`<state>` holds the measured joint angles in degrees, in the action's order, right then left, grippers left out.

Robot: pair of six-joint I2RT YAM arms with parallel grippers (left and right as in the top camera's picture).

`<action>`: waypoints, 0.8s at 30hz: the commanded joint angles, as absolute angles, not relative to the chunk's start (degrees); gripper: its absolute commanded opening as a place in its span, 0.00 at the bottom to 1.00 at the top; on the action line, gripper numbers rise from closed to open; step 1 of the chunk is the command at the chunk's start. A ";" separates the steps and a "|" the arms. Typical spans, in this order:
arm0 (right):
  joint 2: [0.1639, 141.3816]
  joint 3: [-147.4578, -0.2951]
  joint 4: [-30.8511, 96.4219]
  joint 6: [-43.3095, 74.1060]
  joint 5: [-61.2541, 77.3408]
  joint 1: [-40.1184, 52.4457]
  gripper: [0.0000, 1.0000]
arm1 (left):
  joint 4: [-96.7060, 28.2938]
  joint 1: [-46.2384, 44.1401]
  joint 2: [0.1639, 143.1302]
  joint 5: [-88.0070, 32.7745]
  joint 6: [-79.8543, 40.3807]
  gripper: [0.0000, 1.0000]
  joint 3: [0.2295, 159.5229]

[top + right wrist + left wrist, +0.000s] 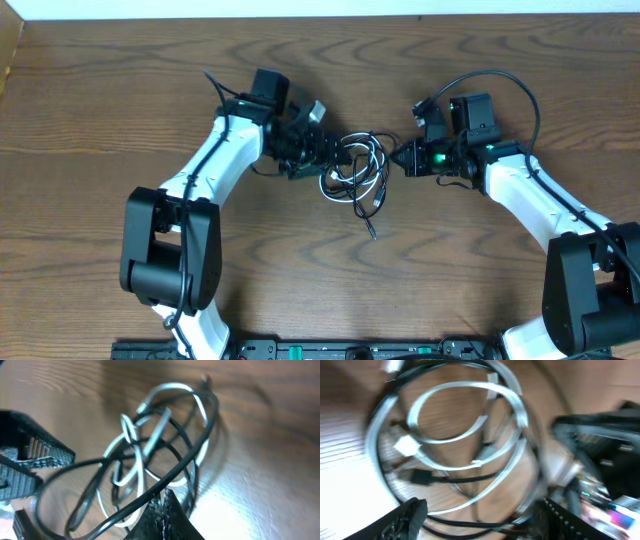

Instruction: Untangle cables

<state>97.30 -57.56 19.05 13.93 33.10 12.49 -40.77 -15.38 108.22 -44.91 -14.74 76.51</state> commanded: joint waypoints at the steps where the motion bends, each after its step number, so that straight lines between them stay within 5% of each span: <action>1: 95.81 -58.06 20.47 15.70 30.11 12.38 0.01 | -41.10 -16.12 107.39 -36.99 -13.93 0.74 77.10; 6: 95.81 -58.06 22.17 15.66 29.89 11.57 0.01 | -40.93 -16.49 107.39 -39.00 -13.41 0.73 77.10; 10: 95.81 -58.06 22.94 15.64 29.89 11.55 0.01 | -37.93 -16.19 107.35 -53.71 -12.29 0.61 77.12; 14: 95.81 -58.06 22.96 15.64 29.89 11.55 0.01 | -32.97 -15.42 107.35 -61.47 -12.25 0.60 77.12; 24: 95.81 -58.06 23.03 15.64 29.89 11.66 0.02 | -34.26 -17.74 107.37 -54.00 -9.89 0.60 77.10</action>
<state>97.21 -57.56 22.92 14.94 29.93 11.92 -33.06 -16.38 108.22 -58.57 -11.81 76.53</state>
